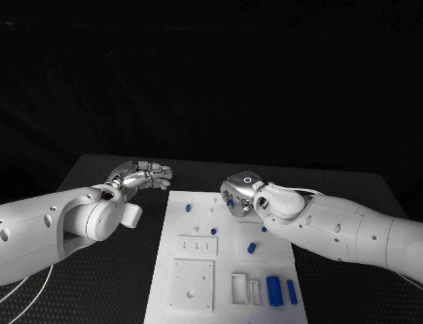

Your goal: Assemble the parts on the task board

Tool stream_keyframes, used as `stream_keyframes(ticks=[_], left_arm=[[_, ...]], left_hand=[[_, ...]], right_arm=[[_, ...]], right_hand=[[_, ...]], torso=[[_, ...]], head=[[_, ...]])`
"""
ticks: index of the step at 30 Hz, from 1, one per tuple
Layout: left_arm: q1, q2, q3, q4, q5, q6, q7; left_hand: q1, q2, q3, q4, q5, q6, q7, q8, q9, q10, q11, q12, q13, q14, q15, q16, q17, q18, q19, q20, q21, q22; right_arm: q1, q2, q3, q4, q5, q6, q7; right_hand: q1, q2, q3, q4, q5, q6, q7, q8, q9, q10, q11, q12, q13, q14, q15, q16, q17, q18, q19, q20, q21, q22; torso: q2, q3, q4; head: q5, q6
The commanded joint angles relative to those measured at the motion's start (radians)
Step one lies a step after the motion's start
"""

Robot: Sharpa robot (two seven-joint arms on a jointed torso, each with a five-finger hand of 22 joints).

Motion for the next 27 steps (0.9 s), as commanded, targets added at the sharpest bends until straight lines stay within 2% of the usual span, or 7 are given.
stream_keyframes(ticks=[1, 6, 9, 17, 27], left_arm=[[0.003, 0.002, 0.001, 0.002, -0.004, -0.001, 0.005], [0.003, 0.003, 0.001, 0.0, -0.004, 0.0, 0.005], [0.003, 0.004, 0.001, -0.001, -0.004, 0.0, 0.005], [0.003, 0.008, 0.001, -0.004, -0.005, 0.001, 0.006], [0.009, 0.006, 0.001, 0.004, -0.011, -0.001, 0.006]], left_hand=[[-0.005, -0.004, 0.004, 0.001, -0.007, -0.006, 0.0, -0.005, 0.002, -0.006, 0.001, -0.006, -0.002, -0.004, -0.001, -0.005, 0.001, 0.013, -0.002, 0.002, 0.007, 0.022], [-0.005, -0.004, 0.005, 0.001, -0.007, -0.007, 0.001, -0.006, 0.002, -0.007, 0.001, -0.007, -0.002, -0.004, -0.001, -0.005, 0.002, 0.013, -0.002, 0.002, 0.008, 0.022], [-0.005, -0.004, 0.005, 0.001, -0.007, -0.007, 0.001, -0.006, 0.002, -0.008, 0.001, -0.007, -0.002, -0.004, -0.001, -0.005, 0.002, 0.013, -0.002, 0.002, 0.008, 0.022], [-0.005, -0.004, 0.005, 0.002, -0.007, -0.008, 0.001, -0.006, 0.002, -0.008, 0.002, -0.008, -0.002, -0.004, -0.001, -0.005, 0.002, 0.013, -0.003, 0.002, 0.008, 0.022], [-0.005, -0.004, 0.006, 0.002, -0.007, -0.009, 0.001, -0.006, 0.002, -0.009, 0.002, -0.008, -0.002, -0.004, -0.001, -0.005, 0.002, 0.013, -0.003, 0.002, 0.009, 0.022]], right_arm=[[0.0, 0.012, 0.0, 0.007, -0.067, -0.06, -0.078], [0.0, 0.033, 0.0, -0.002, -0.085, -0.096, -0.11], [-0.001, 0.045, 0.0, -0.013, -0.085, -0.096, -0.106], [-0.002, 0.079, 0.0, -0.045, -0.086, -0.098, -0.104], [-0.002, 0.107, 0.0, -0.072, -0.084, -0.096, -0.095]], right_hand=[[0.012, -0.003, 0.012, 0.002, -0.008, 0.008, 0.0, 0.002, 0.002, 0.046, -0.024, 0.005, 0.051, -0.006, -0.012, 0.009, -0.005, 0.048, 0.0, -0.01, -0.002, 0.019], [0.017, -0.013, 0.027, 0.01, -0.022, 0.011, 0.0, 0.001, 0.005, 0.048, -0.025, 0.003, 0.053, -0.008, -0.013, 0.016, -0.016, 0.048, 0.0, -0.011, 0.004, 0.018], [0.019, -0.018, 0.034, 0.014, -0.026, 0.011, -0.001, 0.0, 0.006, 0.048, -0.025, 0.002, 0.054, -0.009, -0.013, 0.019, -0.02, 0.048, -0.001, -0.012, 0.006, 0.018], [0.02, -0.02, 0.038, 0.017, -0.028, 0.011, -0.001, -0.001, 0.006, 0.048, -0.024, 0.001, 0.055, -0.009, -0.012, 0.022, -0.024, 0.048, -0.001, -0.012, 0.008, 0.017], [0.019, -0.021, 0.039, 0.019, -0.028, 0.012, 0.0, -0.002, 0.007, 0.049, -0.024, 0.0, 0.056, -0.01, -0.012, 0.024, -0.026, 0.048, -0.001, -0.012, 0.009, 0.017]], torso=[[0.001, -0.0001, 0.0011], [0.001, -0.0003, 0.0022], [0.001, -0.0003, 0.0026], [0.002, -0.0006, 0.0043], [0.006, -0.0015, 0.0055]], head=[[0.001, 0.002], [0.001, 0.004], [0.001, 0.008], [0.001, 0.006], [0.011, 0.0]])
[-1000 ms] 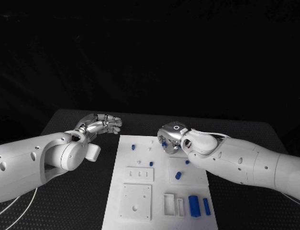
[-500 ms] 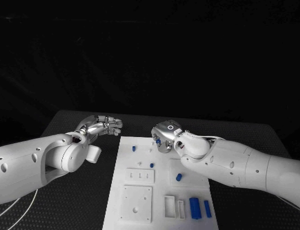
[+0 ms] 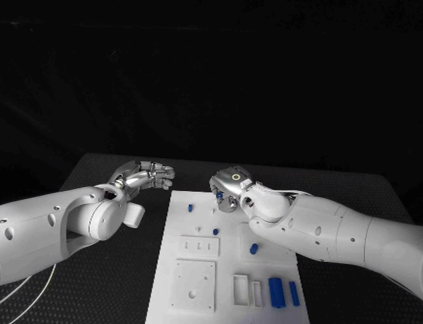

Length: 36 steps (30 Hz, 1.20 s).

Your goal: Assemble the parts on the task board

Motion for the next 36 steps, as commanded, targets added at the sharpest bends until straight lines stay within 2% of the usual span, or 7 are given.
stream_keyframes(ticks=[1, 14, 22, 36], left_arm=[[0.008, 0.001, 0.001, 0.006, -0.01, 0.0, 0.006], [0.014, 0.006, 0.001, 0.005, -0.01, -0.001, 0.006], [0.014, 0.008, 0.001, 0.004, -0.01, -0.002, 0.006], [0.014, 0.009, 0.001, 0.001, -0.01, 0.0, 0.005]], left_hand=[[-0.005, -0.004, 0.006, 0.002, -0.007, -0.009, 0.001, -0.006, 0.001, -0.009, 0.002, -0.004, -0.001, -0.004, -0.001, -0.005, 0.002, 0.013, -0.003, 0.002, 0.005, 0.023], [-0.005, -0.005, 0.006, 0.002, -0.007, -0.009, 0.002, -0.006, 0.002, -0.009, 0.002, -0.005, -0.001, -0.004, -0.001, -0.005, 0.002, 0.013, -0.003, 0.002, 0.005, 0.023], [-0.005, -0.005, 0.006, 0.002, -0.007, -0.009, 0.002, -0.006, 0.002, -0.009, 0.002, -0.005, -0.001, -0.004, -0.001, -0.005, 0.002, 0.013, -0.004, 0.002, 0.006, 0.023], [-0.006, -0.005, 0.006, 0.003, -0.007, -0.01, 0.002, -0.007, 0.002, -0.009, 0.002, -0.005, -0.001, -0.004, 0.0, -0.005, 0.002, 0.013, -0.004, 0.002, 0.006, 0.023]], right_arm=[[-0.001, 0.005, 0.0, -0.006, -0.015, -0.005, 0.0], [-0.005, 0.017, 0.0, -0.016, -0.001, -0.005, 0.012], [-0.007, 0.021, 0.0, -0.022, 0.002, -0.001, 0.015], [-0.007, 0.022, -0.001, -0.037, 0.003, 0.03, 0.019]], right_hand=[[0.004, -0.005, 0.016, 0.012, 0.0, 0.006, -0.002, -0.002, 0.001, 0.049, -0.024, 0.002, 0.056, -0.004, -0.008, 0.007, -0.002, 0.054, 0.0, -0.006, 0.003, 0.019], [0.004, -0.006, 0.017, 0.013, 0.005, 0.006, -0.002, -0.002, 0.002, 0.048, -0.024, 0.0, 0.057, -0.005, -0.008, 0.01, -0.005, 0.054, 0.0, -0.006, 0.005, 0.019], [0.003, -0.005, 0.017, 0.013, 0.005, 0.006, -0.002, -0.003, 0.002, 0.048, -0.024, 0.0, 0.057, -0.005, -0.008, 0.01, -0.006, 0.054, 0.0, -0.006, 0.006, 0.019], [0.003, -0.004, 0.017, 0.013, 0.005, 0.006, -0.002, -0.003, 0.002, 0.048, -0.024, -0.001, 0.057, -0.005, -0.008, 0.012, -0.008, 0.054, -0.001, -0.006, 0.007, 0.019]], torso=[[0.002, -0.0009, 0.0023], [0.012, -0.0047, 0.011], [0.012, -0.0049, 0.0076], [0.012, -0.005, 0.0051]], head=[[0.003, -0.002], [0.002, -0.003], [0.009, -0.008], [0.009, -0.011]])
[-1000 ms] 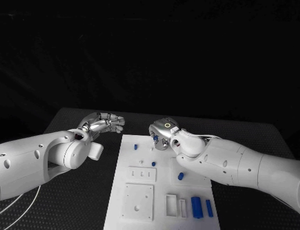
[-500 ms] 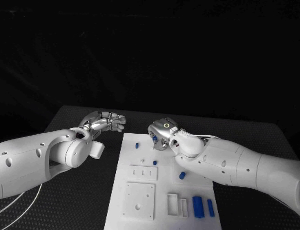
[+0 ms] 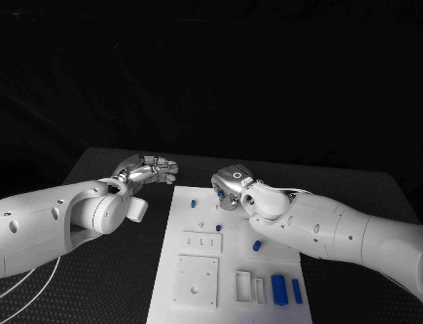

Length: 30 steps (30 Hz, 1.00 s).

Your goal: Assemble the parts on the task board

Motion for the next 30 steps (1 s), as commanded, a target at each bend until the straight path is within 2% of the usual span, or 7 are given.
stream_keyframes(ticks=[1, 8, 18, 30], left_arm=[[0.004, 0.003, 0.001, 0.001, -0.004, 0.001, 0.005], [0.004, 0.005, 0.001, 0.001, -0.005, 0.001, 0.005], [0.004, 0.006, 0.001, -0.001, -0.005, 0.001, 0.005], [0.004, 0.008, 0.001, -0.002, -0.005, 0.001, 0.004]], left_hand=[[-0.006, -0.005, 0.004, 0.0, -0.003, -0.006, -0.002, -0.007, 0.001, -0.006, -0.002, -0.005, -0.001, -0.004, 0.0, -0.005, 0.002, 0.018, -0.004, 0.002, 0.006, 0.022], [-0.006, -0.005, 0.004, 0.001, -0.003, -0.007, -0.001, -0.007, 0.001, -0.006, -0.002, -0.005, -0.001, -0.004, 0.0, -0.005, 0.002, 0.018, -0.004, 0.002, 0.007, 0.022], [-0.006, -0.005, 0.005, 0.001, -0.003, -0.007, -0.001, -0.007, 0.002, -0.006, -0.002, -0.006, -0.001, -0.004, 0.0, -0.005, 0.002, 0.018, -0.004, 0.002, 0.007, 0.022], [-0.006, -0.005, 0.005, 0.001, -0.004, -0.007, -0.001, -0.007, 0.002, -0.006, -0.001, -0.006, -0.001, -0.004, -0.001, -0.005, 0.002, 0.018, -0.004, 0.002, 0.008, 0.022]], right_arm=[[-0.002, 0.003, 0.0, 0.0, -0.005, 0.025, 0.01], [-0.004, 0.009, 0.0, -0.003, -0.004, 0.022, 0.012], [-0.006, 0.012, 0.0, -0.008, 0.005, 0.023, 0.016], [-0.008, 0.027, -0.003, -0.037, 0.03, 0.039, 0.031]], right_hand=[[0.011, 0.004, 0.003, -0.001, 0.004, 0.006, -0.002, -0.003, 0.001, 0.048, -0.024, 0.006, 0.057, -0.001, -0.01, 0.004, -0.002, 0.054, 0.001, -0.009, 0.007, 0.019], [0.009, 0.006, 0.002, -0.001, 0.006, 0.005, -0.002, -0.004, 0.002, 0.048, -0.024, 0.005, 0.058, -0.002, -0.01, 0.005, -0.004, 0.054, 0.0, -0.009, 0.008, 0.019], [0.009, 0.007, 0.001, -0.002, 0.006, 0.005, -0.001, -0.005, 0.002, 0.047, -0.023, 0.004, 0.058, -0.003, -0.01, 0.007, -0.006, 0.054, -0.001, -0.009, 0.009, 0.019], [0.007, 0.013, 0.0, -0.005, 0.002, -0.008, 0.004, -0.014, 0.002, 0.034, -0.018, -0.007, 0.058, -0.014, -0.005, 0.01, -0.02, 0.054, -0.005, -0.008, 0.012, 0.018]], torso=[[0.0, 0.0001, -0.0017], [0.001, 0.0001, 0.0006], [0.001, -0.0018, -0.0019], [0.001, -0.0025, -0.0013]], head=[[0.001, 0.0], [0.0, -0.002], [0.003, -0.003], [0.002, -0.004]])
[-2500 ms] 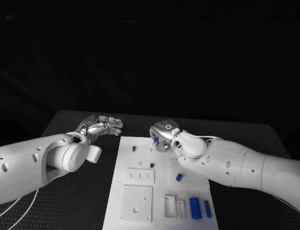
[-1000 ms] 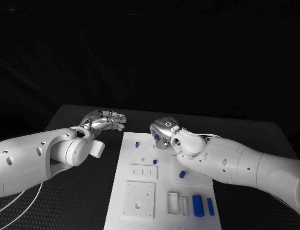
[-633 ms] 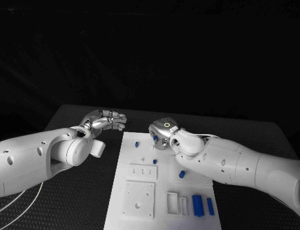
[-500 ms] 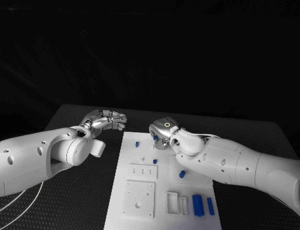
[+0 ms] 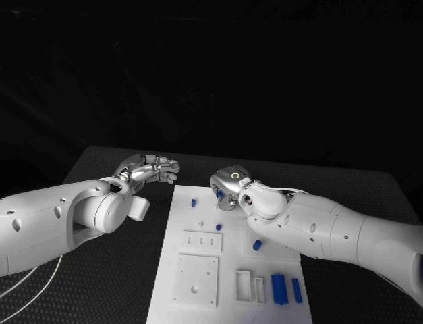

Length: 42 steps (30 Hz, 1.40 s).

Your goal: Assemble the parts on the task board

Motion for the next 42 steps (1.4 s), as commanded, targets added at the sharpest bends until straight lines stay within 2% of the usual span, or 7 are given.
stream_keyframes(ticks=[1, 6, 16, 25, 35, 39, 42], left_arm=[[0.004, 0.002, 0.001, 0.003, -0.004, 0.001, 0.005], [0.004, 0.002, 0.001, 0.002, -0.004, 0.0, 0.004], [0.005, 0.001, 0.001, 0.002, -0.004, -0.002, 0.003], [0.005, -0.003, 0.001, 0.001, -0.004, -0.003, 0.003], [0.009, -0.013, 0.001, -0.003, -0.004, -0.005, 0.005], [0.009, -0.012, 0.001, -0.011, -0.004, -0.003, 0.005], [0.009, -0.011, 0.001, -0.02, -0.004, 0.003, 0.005]], left_hand=[[-0.006, -0.005, 0.005, 0.001, -0.004, -0.007, -0.001, -0.007, 0.002, -0.006, -0.001, -0.006, -0.001, -0.004, -0.001, -0.005, 0.002, 0.018, -0.004, 0.002, 0.004, 0.022], [-0.006, -0.005, 0.005, 0.001, -0.004, -0.007, -0.001, -0.007, 0.002, -0.006, -0.001, -0.006, -0.001, -0.004, -0.001, -0.005, 0.002, 0.018, -0.004, 0.002, 0.004, 0.022], [-0.006, -0.006, 0.005, 0.001, -0.004, -0.008, -0.001, -0.007, 0.002, -0.007, -0.001, -0.006, -0.001, -0.004, -0.001, -0.005, 0.002, 0.018, -0.005, 0.002, 0.004, 0.022], [-0.006, -0.007, 0.006, 0.001, -0.003, -0.009, 0.0, -0.008, 0.002, -0.008, -0.001, -0.007, -0.002, -0.004, -0.001, -0.005, 0.002, 0.018, -0.005, 0.002, 0.005, 0.022], [-0.005, -0.008, 0.006, 0.001, -0.003, -0.01, 0.0, -0.008, 0.002, -0.01, 0.0, -0.008, -0.002, -0.005, -0.001, -0.005, 0.002, 0.018, -0.005, 0.002, 0.005, 0.022], [-0.004, -0.008, 0.007, 0.001, -0.003, -0.011, 0.0, -0.008, 0.002, -0.01, 0.0, -0.008, -0.002, -0.005, -0.001, -0.005, 0.002, 0.018, -0.005, 0.002, 0.006, 0.022], [-0.004, -0.007, 0.007, 0.001, -0.003, -0.01, 0.0, -0.008, 0.002, -0.01, 0.0, -0.008, -0.002, -0.004, -0.001, -0.005, 0.002, 0.018, -0.005, 0.002, 0.006, 0.022]], right_arm=[[-0.003, 0.002, -0.002, -0.007, 0.014, 0.023, 0.016], [-0.004, 0.005, -0.003, -0.012, 0.028, 0.027, 0.022], [-0.004, 0.005, -0.003, -0.015, 0.055, 0.013, 0.027], [-0.003, -0.011, -0.003, 0.006, 0.067, -0.012, 0.023], [0.02, -0.08, 0.001, 0.116, 0.094, -0.055, 0.027], [0.026, -0.133, 0.019, 0.172, 0.113, -0.062, 0.03], [0.032, -0.182, 0.041, 0.211, 0.134, -0.054, 0.034]], right_hand=[[0.007, 0.013, 0.001, -0.004, -0.003, -0.01, 0.005, -0.007, 0.001, 0.031, -0.017, -0.009, 0.058, -0.01, -0.004, 0.007, -0.006, 0.054, -0.006, -0.004, 0.005, 0.018], [0.009, 0.014, 0.001, -0.005, -0.001, -0.03, 0.014, -0.02, -0.003, 0.007, -0.008, -0.025, 0.054, -0.01, 0.004, 0.015, -0.018, 0.054, -0.008, -0.004, 0.01, 0.018], [0.02, -0.015, -0.007, -0.019, 0.008, -0.124, 0.054, -0.074, -0.031, -0.119, 0.036, -0.063, 0.013, -0.013, 0.045, 0.049, -0.034, 0.054, -0.019, -0.001, 0.02, 0.018], [0.02, -0.031, -0.019, -0.025, 0.021, -0.152, 0.053, -0.086, -0.038, -0.184, 0.047, -0.065, -0.016, -0.022, 0.058, 0.056, -0.046, 0.054, -0.029, 0.005, 0.02, 0.017], [0.003, -0.037, -0.044, -0.04, 0.031, -0.165, 0.047, -0.087, -0.04, -0.218, 0.061, -0.059, -0.038, -0.032, 0.07, 0.065, -0.061, 0.054, -0.041, 0.011, 0.018, 0.016], [-0.001, -0.038, -0.05, -0.04, 0.031, -0.164, 0.046, -0.084, -0.04, -0.211, 0.06, -0.055, -0.039, -0.029, 0.069, 0.072, -0.064, 0.054, -0.038, 0.01, 0.021, 0.016], [-0.009, -0.038, -0.057, -0.036, 0.028, -0.157, 0.049, -0.079, -0.038, -0.183, 0.055, -0.043, -0.037, -0.026, 0.065, 0.08, -0.067, 0.054, -0.033, 0.009, 0.025, 0.017]], torso=[[0.0, -0.0002, 0.0002], [0.001, 0.0001, -0.0007], [0.0, -0.0008, -0.0014], [0.0, -0.0005, -0.0028], [0.001, 0.0007, -0.008], [-0.001, 0.0027, -0.0126], [-0.003, 0.0054, -0.0202]], head=[[-0.001, -0.001], [0.002, -0.001], [0.003, -0.001], [0.004, 0.0], [0.002, 0.012], [0.0, 0.021], [0.001, 0.025]])
